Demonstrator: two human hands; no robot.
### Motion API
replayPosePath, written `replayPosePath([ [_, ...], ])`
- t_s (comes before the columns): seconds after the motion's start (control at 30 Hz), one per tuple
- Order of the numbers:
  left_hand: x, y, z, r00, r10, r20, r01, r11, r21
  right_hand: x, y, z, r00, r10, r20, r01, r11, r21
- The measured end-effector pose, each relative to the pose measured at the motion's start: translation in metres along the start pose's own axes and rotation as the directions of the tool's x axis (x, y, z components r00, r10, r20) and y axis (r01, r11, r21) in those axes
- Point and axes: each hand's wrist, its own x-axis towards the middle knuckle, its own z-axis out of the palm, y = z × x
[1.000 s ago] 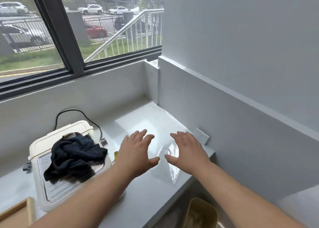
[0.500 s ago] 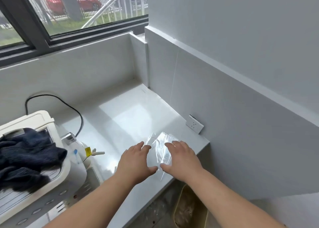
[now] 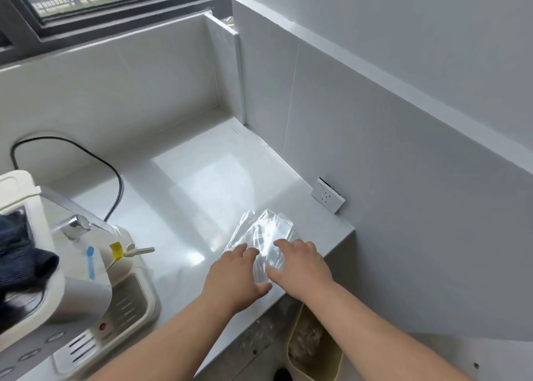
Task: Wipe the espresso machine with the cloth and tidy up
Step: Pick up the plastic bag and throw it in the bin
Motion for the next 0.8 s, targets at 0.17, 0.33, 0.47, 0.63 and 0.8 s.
replayPosePath([
  [0.17, 0.004, -0.001, 0.006, 1.000, -0.008, -0.002, 0.008, 1.000, -0.003, 0.006, 0.004, 0.006, 0.998, 0.061, -0.025, -0.061, 0.998, 0.000],
  [0.33, 0.005, -0.001, 0.013, 1.000, -0.003, 0.000, 0.003, 1.000, 0.024, 0.009, 0.007, 0.009, 0.996, 0.084, 0.007, -0.085, 0.989, 0.124],
  [0.47, 0.005, -0.001, 0.020, 1.000, 0.002, -0.019, -0.001, 0.999, 0.045, 0.008, 0.006, 0.011, 0.998, 0.047, 0.032, -0.054, 0.943, 0.329],
  [0.63, 0.005, 0.003, 0.023, 0.999, 0.003, -0.038, -0.002, 0.999, 0.038, 0.006, 0.001, 0.010, 0.998, 0.034, 0.060, -0.058, 0.875, 0.481],
  [0.8, 0.001, 0.008, 0.020, 0.995, 0.002, -0.100, 0.002, 0.999, 0.032, -0.001, 0.001, 0.006, 1.000, 0.004, 0.014, -0.011, 0.839, 0.545],
])
